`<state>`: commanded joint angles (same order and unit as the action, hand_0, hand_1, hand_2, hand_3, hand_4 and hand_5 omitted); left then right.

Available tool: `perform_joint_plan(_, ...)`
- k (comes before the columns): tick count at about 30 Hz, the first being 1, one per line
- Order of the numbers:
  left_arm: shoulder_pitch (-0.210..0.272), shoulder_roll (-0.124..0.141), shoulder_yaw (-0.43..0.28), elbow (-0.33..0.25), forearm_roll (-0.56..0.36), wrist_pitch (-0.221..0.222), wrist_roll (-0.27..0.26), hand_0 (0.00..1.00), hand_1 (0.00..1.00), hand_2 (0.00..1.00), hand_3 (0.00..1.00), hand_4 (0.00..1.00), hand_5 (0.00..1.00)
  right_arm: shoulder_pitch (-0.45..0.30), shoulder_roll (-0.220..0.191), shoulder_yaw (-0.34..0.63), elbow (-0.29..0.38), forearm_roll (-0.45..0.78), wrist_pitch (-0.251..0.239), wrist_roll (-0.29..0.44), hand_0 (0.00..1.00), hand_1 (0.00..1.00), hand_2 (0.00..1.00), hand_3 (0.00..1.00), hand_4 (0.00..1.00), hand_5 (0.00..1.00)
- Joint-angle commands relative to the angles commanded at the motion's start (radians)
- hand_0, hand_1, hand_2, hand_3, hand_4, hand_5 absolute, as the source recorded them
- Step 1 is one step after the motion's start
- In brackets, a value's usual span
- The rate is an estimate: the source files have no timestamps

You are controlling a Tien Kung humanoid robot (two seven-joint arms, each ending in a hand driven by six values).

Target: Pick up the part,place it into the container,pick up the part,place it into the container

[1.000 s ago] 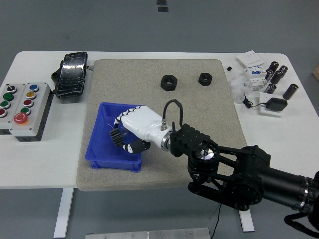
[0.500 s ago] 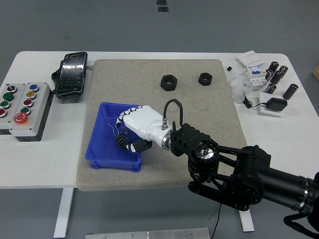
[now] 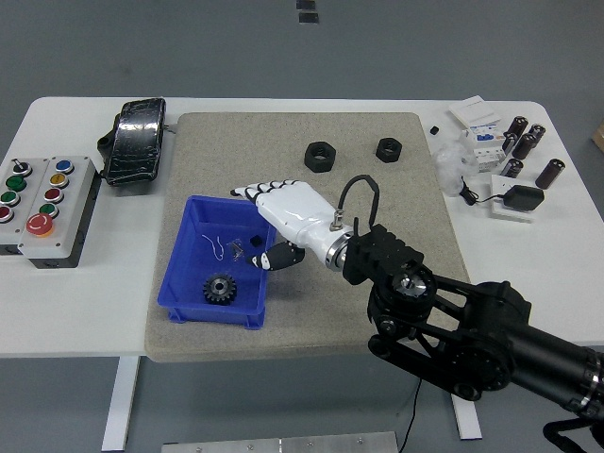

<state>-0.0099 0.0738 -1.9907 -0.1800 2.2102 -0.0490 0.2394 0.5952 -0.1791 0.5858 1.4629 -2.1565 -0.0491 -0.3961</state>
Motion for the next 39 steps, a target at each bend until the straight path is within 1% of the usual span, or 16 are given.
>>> perform_joint_plan(1, 0.001, 0.000, -0.002, 0.000, 0.001, 0.000, 0.000, 0.670, 0.684, 0.659, 0.651, 0.702, 0.340, -0.013, -0.014, 0.022, 0.011, -0.010, 0.000, -0.009, 0.705, 0.791, 0.843, 0.861, 0.889, 0.339)
perform_joint_plan(3, 0.002, 0.000, -0.005, 0.000, 0.004, 0.001, 0.001, 0.670, 0.684, 0.659, 0.651, 0.702, 0.340, -0.039, -0.043, 0.066, 0.032, -0.033, 0.018, -0.035, 0.705, 0.791, 0.843, 0.861, 0.889, 0.339)
perform_joint_plan(6, 0.001, 0.000, 0.000, 0.000, -0.002, 0.002, -0.001, 0.670, 0.684, 0.659, 0.651, 0.702, 0.340, -0.087, -0.096, 0.138, 0.079, -0.056, 0.077, -0.092, 0.705, 0.791, 0.843, 0.861, 0.889, 0.339)
perform_joint_plan(7, 0.000, 0.000, 0.001, 0.000, -0.004, 0.002, -0.002, 0.669, 0.683, 0.659, 0.651, 0.700, 0.341, -0.102, -0.111, 0.159, 0.094, -0.060, 0.095, -0.109, 0.622, 0.724, 0.809, 0.835, 0.884, 0.338)
perform_joint_plan(11, 0.000, 0.001, 0.004, 0.000, -0.008, 0.002, -0.004, 0.669, 0.683, 0.659, 0.651, 0.700, 0.341, -0.175, -0.179, 0.240, 0.153, -0.063, 0.169, -0.183, 0.622, 0.724, 0.809, 0.835, 0.884, 0.338)
perform_joint_plan(12, 0.001, 0.002, 0.002, 0.000, -0.006, 0.003, -0.004, 0.669, 0.683, 0.659, 0.651, 0.700, 0.341, -0.195, -0.195, 0.253, 0.164, -0.059, 0.181, -0.199, 0.622, 0.724, 0.809, 0.835, 0.884, 0.338)
perform_joint_plan(13, 0.002, 0.002, 0.000, 0.000, -0.003, 0.003, -0.004, 0.669, 0.683, 0.658, 0.650, 0.700, 0.342, -0.211, -0.205, 0.259, 0.172, -0.055, 0.187, -0.208, 0.557, 0.697, 0.795, 0.821, 0.883, 0.346)
perform_joint_plan(15, 0.003, 0.004, -0.006, 0.000, 0.002, 0.003, -0.004, 0.669, 0.683, 0.658, 0.650, 0.700, 0.342, -0.245, -0.220, 0.265, 0.181, -0.043, 0.191, -0.219, 0.557, 0.697, 0.795, 0.821, 0.883, 0.346)
perform_joint_plan(18, 0.005, 0.004, -0.008, 0.000, 0.004, 0.004, -0.004, 0.669, 0.683, 0.658, 0.650, 0.700, 0.342, -0.293, -0.224, 0.269, 0.185, -0.020, 0.171, -0.210, 0.557, 0.697, 0.795, 0.821, 0.883, 0.346)
perform_joint_plan(19, 0.006, 0.003, -0.008, 0.000, 0.005, 0.004, -0.004, 0.669, 0.683, 0.658, 0.649, 0.699, 0.342, -0.304, -0.222, 0.268, 0.184, -0.016, 0.163, -0.206, 0.502, 0.663, 0.772, 0.798, 0.879, 0.348)
perform_joint_plan(22, 0.006, 0.003, -0.008, 0.000, 0.006, 0.004, -0.005, 0.669, 0.683, 0.658, 0.649, 0.699, 0.342, -0.328, -0.211, 0.253, 0.179, -0.003, 0.132, -0.187, 0.502, 0.663, 0.772, 0.798, 0.879, 0.348)
perform_joint_plan(30, 0.004, 0.004, -0.007, 0.000, 0.009, 0.003, -0.007, 0.669, 0.683, 0.658, 0.649, 0.699, 0.342, -0.320, -0.182, 0.200, 0.125, 0.030, 0.094, -0.151, 0.464, 0.640, 0.756, 0.785, 0.870, 0.347)
perform_joint_plan(31, 0.004, 0.004, -0.007, 0.000, 0.008, 0.002, -0.007, 0.669, 0.683, 0.658, 0.649, 0.699, 0.343, -0.318, -0.180, 0.197, 0.116, 0.032, 0.093, -0.149, 0.418, 0.603, 0.716, 0.719, 0.813, 0.332)
perform_joint_plan(36, 0.003, 0.004, -0.008, 0.000, 0.011, 0.002, -0.006, 0.669, 0.683, 0.658, 0.649, 0.699, 0.343, -0.306, -0.173, 0.186, 0.078, 0.031, 0.074, -0.133, 0.418, 0.603, 0.716, 0.719, 0.813, 0.332)
perform_joint_plan(37, 0.003, 0.004, -0.009, 0.000, 0.011, 0.001, -0.006, 0.669, 0.683, 0.658, 0.643, 0.698, 0.343, -0.304, -0.172, 0.185, 0.072, 0.028, 0.071, -0.131, 0.365, 0.535, 0.640, 0.685, 0.630, 0.302)
perform_joint_plan(39, 0.003, 0.003, -0.007, 0.000, 0.010, 0.001, -0.006, 0.669, 0.683, 0.658, 0.643, 0.698, 0.343, -0.302, -0.171, 0.185, 0.061, 0.020, 0.067, -0.128, 0.365, 0.535, 0.640, 0.685, 0.630, 0.302)
